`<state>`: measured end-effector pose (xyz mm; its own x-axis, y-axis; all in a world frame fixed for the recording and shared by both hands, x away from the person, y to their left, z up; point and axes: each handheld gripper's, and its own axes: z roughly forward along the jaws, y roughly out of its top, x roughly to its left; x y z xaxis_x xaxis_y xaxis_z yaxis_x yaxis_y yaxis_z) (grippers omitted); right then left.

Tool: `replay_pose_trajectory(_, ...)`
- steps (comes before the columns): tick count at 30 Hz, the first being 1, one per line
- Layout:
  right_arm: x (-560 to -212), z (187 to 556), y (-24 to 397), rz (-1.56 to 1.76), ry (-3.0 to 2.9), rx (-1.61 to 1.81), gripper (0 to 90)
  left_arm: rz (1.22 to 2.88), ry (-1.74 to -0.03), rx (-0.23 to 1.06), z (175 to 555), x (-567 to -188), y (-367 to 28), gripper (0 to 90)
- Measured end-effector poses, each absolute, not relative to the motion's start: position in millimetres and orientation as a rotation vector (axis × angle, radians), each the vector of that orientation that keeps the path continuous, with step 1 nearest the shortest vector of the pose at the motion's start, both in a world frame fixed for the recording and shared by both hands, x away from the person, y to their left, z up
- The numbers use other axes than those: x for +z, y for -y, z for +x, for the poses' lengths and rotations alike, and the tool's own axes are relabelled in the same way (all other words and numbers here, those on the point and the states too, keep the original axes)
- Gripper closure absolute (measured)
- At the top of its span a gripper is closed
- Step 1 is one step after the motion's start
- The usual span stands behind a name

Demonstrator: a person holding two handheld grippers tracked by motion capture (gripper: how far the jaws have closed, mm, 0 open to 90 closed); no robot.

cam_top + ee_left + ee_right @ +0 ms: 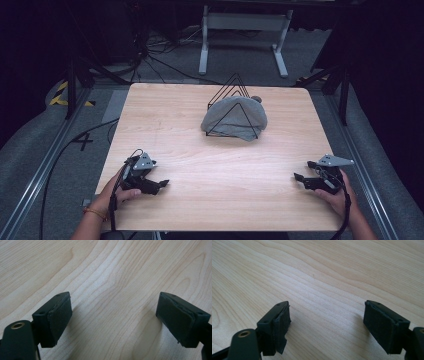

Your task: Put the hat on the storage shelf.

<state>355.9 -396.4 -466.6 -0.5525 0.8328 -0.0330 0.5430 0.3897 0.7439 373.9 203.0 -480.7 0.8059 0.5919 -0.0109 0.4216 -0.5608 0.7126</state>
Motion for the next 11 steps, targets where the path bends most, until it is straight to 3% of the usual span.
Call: replay_pose_trajectory(11,-466.6,355.8,396.3,1.196,-2.246,0.979,20.7,2.247,-0.746,0.298,373.6,-480.7,-202.9,13.8)
